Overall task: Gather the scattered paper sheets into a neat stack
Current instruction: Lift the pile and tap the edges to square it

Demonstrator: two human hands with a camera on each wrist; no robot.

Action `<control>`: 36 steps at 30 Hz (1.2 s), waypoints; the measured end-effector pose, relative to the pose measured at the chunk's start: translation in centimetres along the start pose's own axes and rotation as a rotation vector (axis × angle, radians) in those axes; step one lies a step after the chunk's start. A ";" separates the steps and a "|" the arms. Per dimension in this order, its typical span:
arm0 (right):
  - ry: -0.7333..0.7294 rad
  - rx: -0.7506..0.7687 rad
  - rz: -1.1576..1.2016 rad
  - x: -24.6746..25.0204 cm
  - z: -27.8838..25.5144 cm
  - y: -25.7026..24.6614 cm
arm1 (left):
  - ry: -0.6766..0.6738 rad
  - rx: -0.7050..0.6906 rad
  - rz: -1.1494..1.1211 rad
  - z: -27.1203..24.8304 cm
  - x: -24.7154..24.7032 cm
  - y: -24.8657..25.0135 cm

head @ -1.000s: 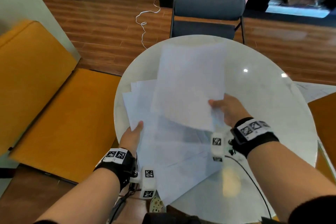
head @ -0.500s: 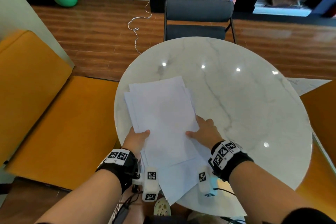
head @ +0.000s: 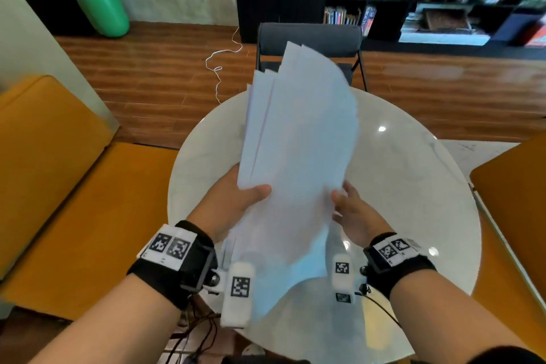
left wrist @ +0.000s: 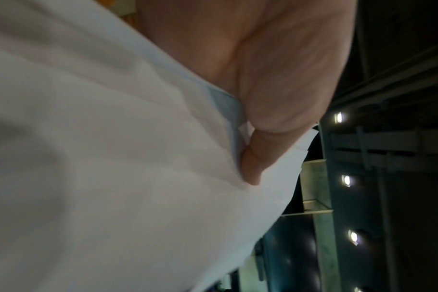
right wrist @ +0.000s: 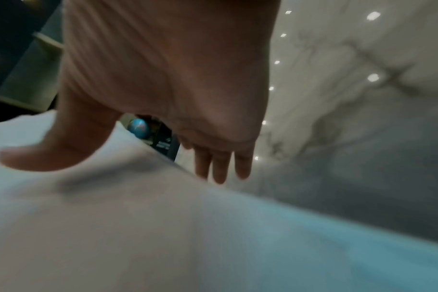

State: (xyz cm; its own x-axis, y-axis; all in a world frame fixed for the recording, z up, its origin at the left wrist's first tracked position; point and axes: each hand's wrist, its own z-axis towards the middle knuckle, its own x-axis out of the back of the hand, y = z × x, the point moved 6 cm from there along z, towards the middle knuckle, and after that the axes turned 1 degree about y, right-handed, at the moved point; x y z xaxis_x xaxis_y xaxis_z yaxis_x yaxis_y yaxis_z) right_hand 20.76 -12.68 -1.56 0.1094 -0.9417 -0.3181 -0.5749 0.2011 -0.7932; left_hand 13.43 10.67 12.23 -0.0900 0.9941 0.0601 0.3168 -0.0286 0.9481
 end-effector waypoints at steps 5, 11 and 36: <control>-0.197 0.084 0.158 0.2 -2.4 -5.3 | -0.046 0.085 -0.159 1.3 -1.2 -0.2; -0.135 0.053 -0.231 2.4 -2.9 -7.4 | 0.010 0.131 -0.040 3.0 -4.4 -3.3; 0.195 0.576 -0.322 4.8 -5.2 -13.8 | 0.208 -0.173 -0.028 5.7 -8.6 0.4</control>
State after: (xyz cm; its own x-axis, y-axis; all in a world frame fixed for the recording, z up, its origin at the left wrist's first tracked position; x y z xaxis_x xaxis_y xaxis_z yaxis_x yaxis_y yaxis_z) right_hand 24.99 -21.41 10.53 0.0237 -0.9991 0.0360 -0.0096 -0.0363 -0.9993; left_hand 19.68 2.72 10.34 -0.2942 0.9524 0.0795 0.1469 -0.0371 0.9885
